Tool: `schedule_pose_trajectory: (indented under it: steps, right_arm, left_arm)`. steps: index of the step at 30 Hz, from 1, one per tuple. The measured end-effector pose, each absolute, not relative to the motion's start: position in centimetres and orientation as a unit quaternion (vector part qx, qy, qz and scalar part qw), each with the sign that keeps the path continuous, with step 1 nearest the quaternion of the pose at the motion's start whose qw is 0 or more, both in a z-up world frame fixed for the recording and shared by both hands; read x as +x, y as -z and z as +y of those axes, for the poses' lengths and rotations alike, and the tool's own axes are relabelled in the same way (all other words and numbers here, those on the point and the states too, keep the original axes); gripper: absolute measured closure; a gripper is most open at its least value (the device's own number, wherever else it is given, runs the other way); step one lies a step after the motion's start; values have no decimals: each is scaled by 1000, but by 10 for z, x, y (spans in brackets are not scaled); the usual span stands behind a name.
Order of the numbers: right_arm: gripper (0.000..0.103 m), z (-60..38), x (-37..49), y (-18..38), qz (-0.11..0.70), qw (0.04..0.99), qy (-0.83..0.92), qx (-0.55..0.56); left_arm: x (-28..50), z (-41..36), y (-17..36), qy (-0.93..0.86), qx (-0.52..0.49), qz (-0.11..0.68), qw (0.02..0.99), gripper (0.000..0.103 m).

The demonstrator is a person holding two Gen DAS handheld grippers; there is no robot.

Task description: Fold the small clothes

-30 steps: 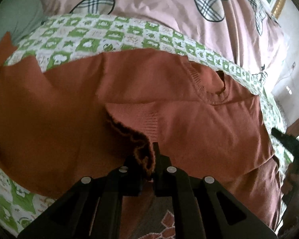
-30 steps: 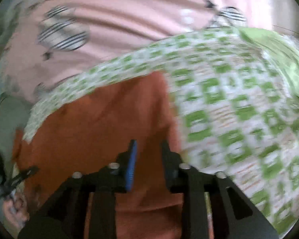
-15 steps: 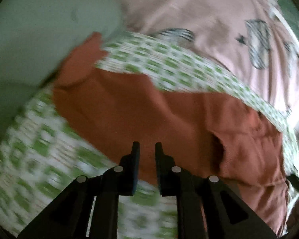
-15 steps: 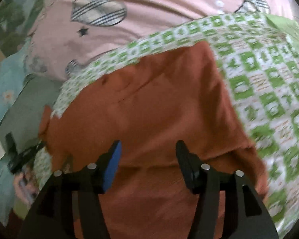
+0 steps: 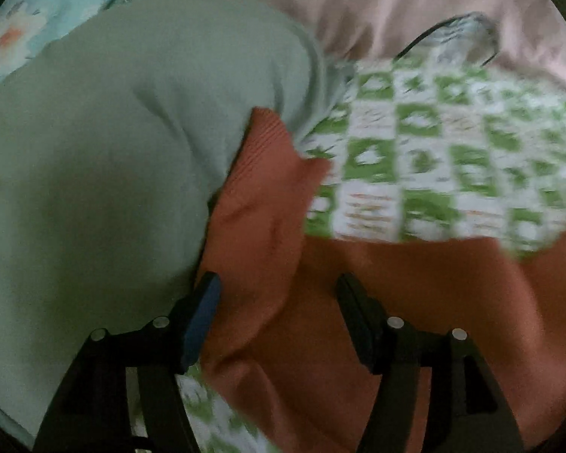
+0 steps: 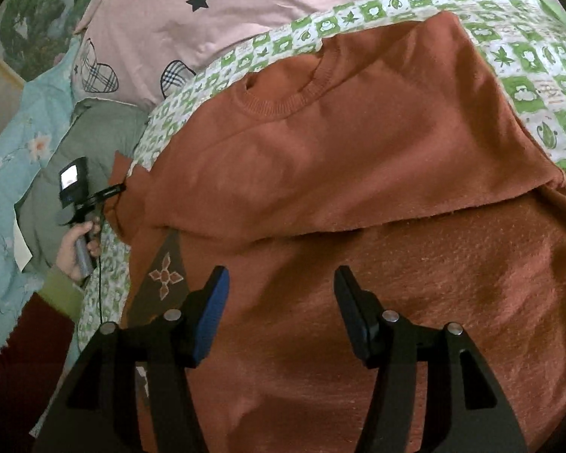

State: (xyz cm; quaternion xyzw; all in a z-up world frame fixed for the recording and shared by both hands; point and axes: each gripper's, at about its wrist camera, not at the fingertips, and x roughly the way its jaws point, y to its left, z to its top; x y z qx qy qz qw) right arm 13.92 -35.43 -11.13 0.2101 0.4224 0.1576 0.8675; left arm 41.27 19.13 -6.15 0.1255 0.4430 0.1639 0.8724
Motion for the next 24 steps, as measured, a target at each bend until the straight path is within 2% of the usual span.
schedule_pose_trajectory:
  steps: [1, 2, 4, 10, 14, 18, 24]
  right_arm:
    - [44, -355, 140, 111, 422, 867, -157, 212]
    - [44, -355, 140, 110, 423, 867, -156, 213]
    - [44, -356, 140, 109, 422, 866, -157, 215]
    - [44, -353, 135, 102, 413, 870, -162, 213]
    - [44, -347, 132, 96, 405, 872, -172, 215]
    - [44, -345, 128, 93, 395, 873, -182, 219]
    - [44, -356, 123, 98, 392, 870, -175, 241]
  left_arm:
    - [418, 196, 64, -167, 123, 449, 869, 50]
    - [424, 203, 66, -165, 113, 453, 869, 73]
    - [429, 214, 65, -150, 87, 462, 870, 94]
    - [389, 233, 24, -69, -27, 405, 911, 98]
    - [349, 215, -6, -6, -83, 371, 925, 98]
    - [302, 156, -34, 78, -99, 344, 931, 98]
    - [261, 33, -44, 197, -112, 324, 919, 98]
